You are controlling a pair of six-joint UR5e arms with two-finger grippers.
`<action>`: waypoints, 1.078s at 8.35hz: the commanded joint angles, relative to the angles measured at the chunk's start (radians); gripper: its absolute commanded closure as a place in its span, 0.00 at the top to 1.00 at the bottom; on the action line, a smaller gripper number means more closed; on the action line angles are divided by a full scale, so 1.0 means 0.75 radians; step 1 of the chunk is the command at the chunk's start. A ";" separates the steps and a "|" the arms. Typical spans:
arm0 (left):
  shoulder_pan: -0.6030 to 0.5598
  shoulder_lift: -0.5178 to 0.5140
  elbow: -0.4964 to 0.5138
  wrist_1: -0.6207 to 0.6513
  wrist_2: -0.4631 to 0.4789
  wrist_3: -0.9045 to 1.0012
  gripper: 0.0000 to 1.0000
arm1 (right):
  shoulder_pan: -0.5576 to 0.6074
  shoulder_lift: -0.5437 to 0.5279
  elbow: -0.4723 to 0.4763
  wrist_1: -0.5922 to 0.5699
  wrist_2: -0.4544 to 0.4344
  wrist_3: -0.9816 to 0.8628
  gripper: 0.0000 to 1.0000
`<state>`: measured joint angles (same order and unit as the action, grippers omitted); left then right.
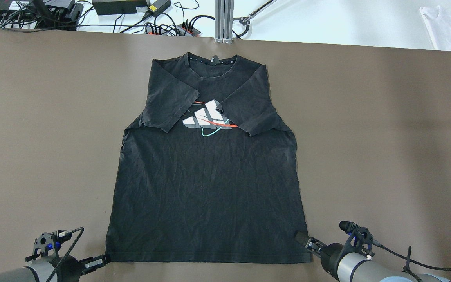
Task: Fold clothes
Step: 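Grasp the hem corners nearest the robot with both grippers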
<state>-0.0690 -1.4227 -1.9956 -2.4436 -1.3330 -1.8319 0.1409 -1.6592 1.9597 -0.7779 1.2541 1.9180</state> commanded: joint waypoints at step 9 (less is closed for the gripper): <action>0.004 -0.009 0.000 0.000 0.002 0.000 0.00 | -0.135 -0.017 0.042 0.000 -0.108 0.007 0.49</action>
<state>-0.0660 -1.4296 -1.9942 -2.4436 -1.3323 -1.8316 0.0432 -1.6728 1.9814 -0.7778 1.1759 1.9237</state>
